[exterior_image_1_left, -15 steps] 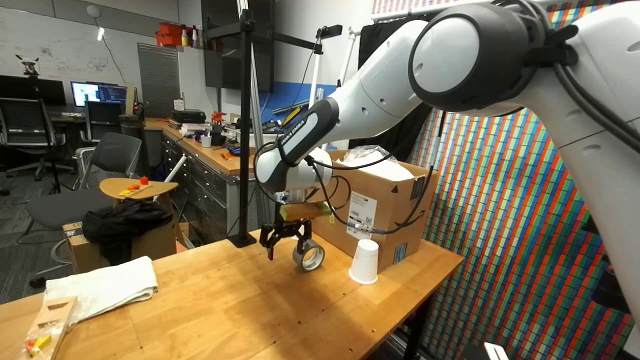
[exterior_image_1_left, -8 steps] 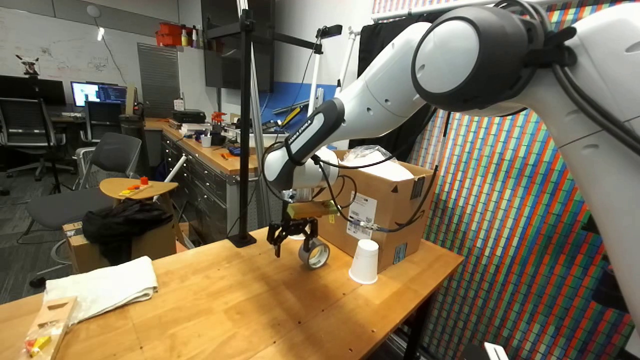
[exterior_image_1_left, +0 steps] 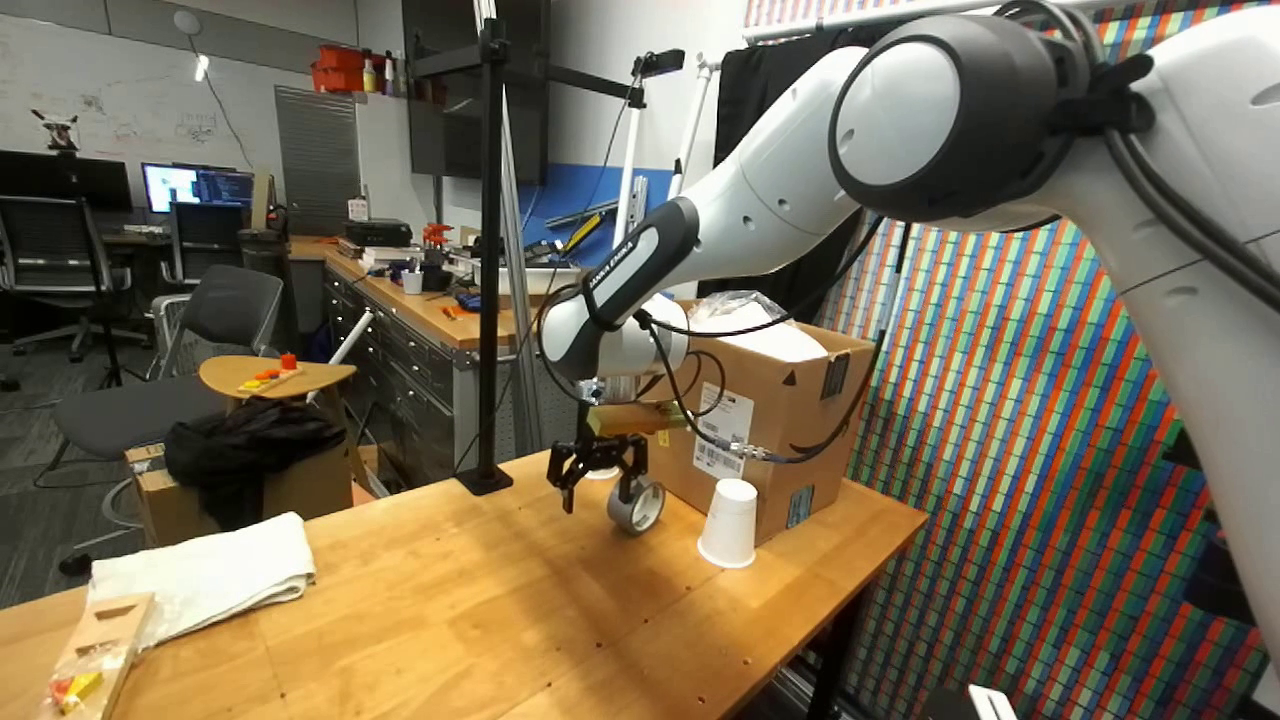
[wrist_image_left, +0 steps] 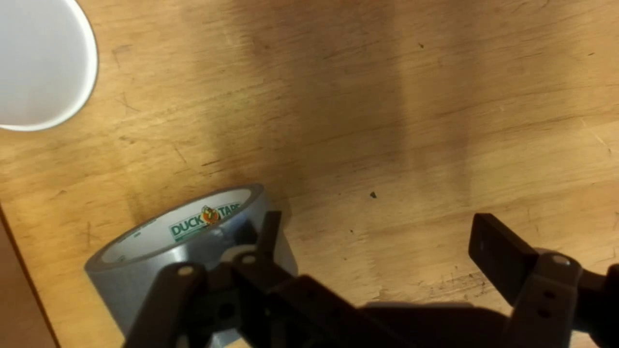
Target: Roll the grey masking tape to the right
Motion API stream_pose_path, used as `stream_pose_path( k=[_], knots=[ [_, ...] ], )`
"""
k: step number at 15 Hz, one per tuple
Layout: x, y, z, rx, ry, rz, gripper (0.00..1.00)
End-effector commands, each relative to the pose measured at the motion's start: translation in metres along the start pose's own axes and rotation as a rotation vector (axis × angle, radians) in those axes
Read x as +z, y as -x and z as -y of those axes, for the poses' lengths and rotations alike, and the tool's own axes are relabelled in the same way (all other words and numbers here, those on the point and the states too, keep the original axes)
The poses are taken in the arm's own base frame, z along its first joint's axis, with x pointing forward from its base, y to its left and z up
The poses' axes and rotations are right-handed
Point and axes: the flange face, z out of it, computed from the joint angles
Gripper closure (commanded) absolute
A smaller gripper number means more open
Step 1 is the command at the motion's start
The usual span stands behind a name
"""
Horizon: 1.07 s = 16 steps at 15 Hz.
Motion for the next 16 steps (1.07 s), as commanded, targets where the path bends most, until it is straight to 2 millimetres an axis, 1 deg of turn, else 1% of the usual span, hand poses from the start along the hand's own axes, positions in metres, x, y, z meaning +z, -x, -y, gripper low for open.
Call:
stream_pose_path(
  k=[1, 5, 7, 8, 10, 12, 16],
  knots=[
    [-0.016, 0.006, -0.008, 0.002, 0.006, -0.022, 0.00],
    [-0.036, -0.002, -0.010, -0.004, 0.041, -0.062, 0.00],
    [-0.052, -0.003, -0.012, -0.013, 0.067, -0.096, 0.00],
    [-0.059, -0.002, -0.011, -0.022, 0.083, -0.111, 0.00],
    [-0.067, 0.001, -0.005, -0.043, 0.099, -0.128, 0.00],
    [-0.064, 0.006, 0.010, -0.069, 0.093, -0.122, 0.00],
    [-0.043, 0.017, 0.052, -0.134, 0.067, -0.085, 0.00]
  ],
)
